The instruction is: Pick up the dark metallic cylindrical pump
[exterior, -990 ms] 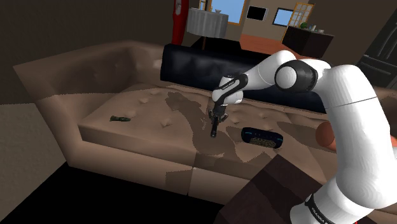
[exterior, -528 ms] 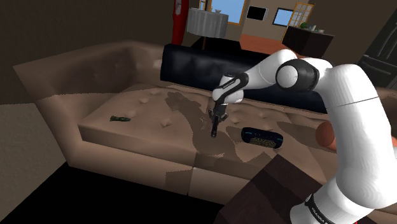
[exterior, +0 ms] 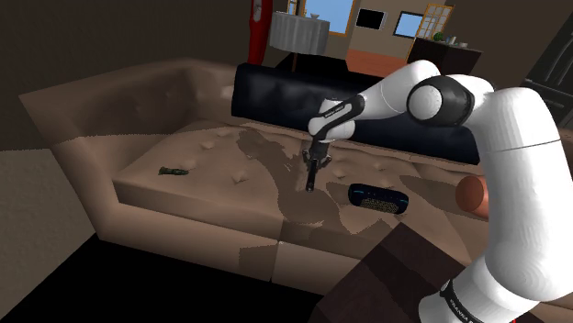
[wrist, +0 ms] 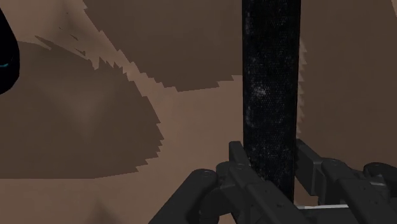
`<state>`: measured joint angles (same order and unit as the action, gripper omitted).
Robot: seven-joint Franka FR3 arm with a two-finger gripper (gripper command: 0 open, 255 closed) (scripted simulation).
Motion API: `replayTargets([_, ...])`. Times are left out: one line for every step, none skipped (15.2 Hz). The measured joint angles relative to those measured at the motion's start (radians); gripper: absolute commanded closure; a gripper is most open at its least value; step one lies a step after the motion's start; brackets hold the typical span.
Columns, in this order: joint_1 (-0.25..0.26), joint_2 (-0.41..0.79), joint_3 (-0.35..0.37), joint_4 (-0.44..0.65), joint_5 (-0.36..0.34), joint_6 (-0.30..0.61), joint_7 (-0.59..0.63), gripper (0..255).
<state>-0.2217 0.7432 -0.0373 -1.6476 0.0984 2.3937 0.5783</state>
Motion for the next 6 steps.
replayTargets([0.001, -0.008, -0.001, 0.0, -0.001, -0.008, 0.001, 255])
replayTargets([-0.001, -0.016, -0.001, 0.001, -0.001, -0.016, 0.0, 255])
replayTargets([0.0, -0.026, -0.002, -0.001, -0.002, -0.025, 0.002, 255])
replayTargets([0.002, -0.038, -0.002, -0.01, -0.002, -0.029, 0.003, 255])
replayTargets([0.001, -0.045, -0.003, -0.004, -0.003, -0.041, 0.003, 255])
replayTargets([0.001, -0.053, -0.003, -0.008, -0.004, -0.045, 0.003, 255])
